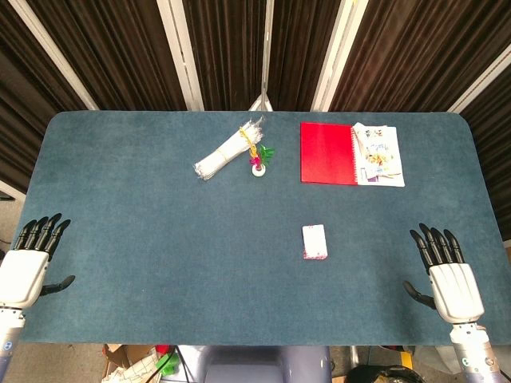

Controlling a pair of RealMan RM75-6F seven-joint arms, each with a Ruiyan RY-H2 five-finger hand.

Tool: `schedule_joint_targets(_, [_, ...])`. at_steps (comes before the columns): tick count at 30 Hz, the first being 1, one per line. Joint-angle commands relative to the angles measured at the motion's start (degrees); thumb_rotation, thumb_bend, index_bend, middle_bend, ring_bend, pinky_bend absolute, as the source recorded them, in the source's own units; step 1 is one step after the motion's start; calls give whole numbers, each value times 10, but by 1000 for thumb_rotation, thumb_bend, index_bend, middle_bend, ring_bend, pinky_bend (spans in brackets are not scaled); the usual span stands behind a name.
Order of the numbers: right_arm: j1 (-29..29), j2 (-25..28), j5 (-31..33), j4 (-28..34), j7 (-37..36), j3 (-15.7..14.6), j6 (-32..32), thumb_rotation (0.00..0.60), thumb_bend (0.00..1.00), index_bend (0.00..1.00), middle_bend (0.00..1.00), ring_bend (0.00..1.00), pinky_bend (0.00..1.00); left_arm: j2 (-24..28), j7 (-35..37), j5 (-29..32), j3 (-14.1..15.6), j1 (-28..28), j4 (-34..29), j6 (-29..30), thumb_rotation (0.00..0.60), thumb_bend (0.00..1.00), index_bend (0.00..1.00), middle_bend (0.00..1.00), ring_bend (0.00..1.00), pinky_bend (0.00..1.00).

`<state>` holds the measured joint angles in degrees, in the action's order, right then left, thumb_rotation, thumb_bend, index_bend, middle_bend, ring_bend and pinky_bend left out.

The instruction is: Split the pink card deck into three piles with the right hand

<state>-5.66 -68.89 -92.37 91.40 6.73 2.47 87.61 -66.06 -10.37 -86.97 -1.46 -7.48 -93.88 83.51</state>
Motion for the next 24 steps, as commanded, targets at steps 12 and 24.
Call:
schedule_joint_targets(12, [-5, 7, 3, 23, 12, -5, -18, 600, 244, 0, 0, 0, 0, -1, 4, -3, 0, 1, 1, 3, 600, 0, 0, 0, 0, 0])
schedule_joint_targets(24, [-74, 24, 94, 135, 118, 22, -158, 600, 239, 0, 0, 0, 0, 2, 20, -5, -2, -3, 1, 0, 600, 0, 0, 0, 0, 0])
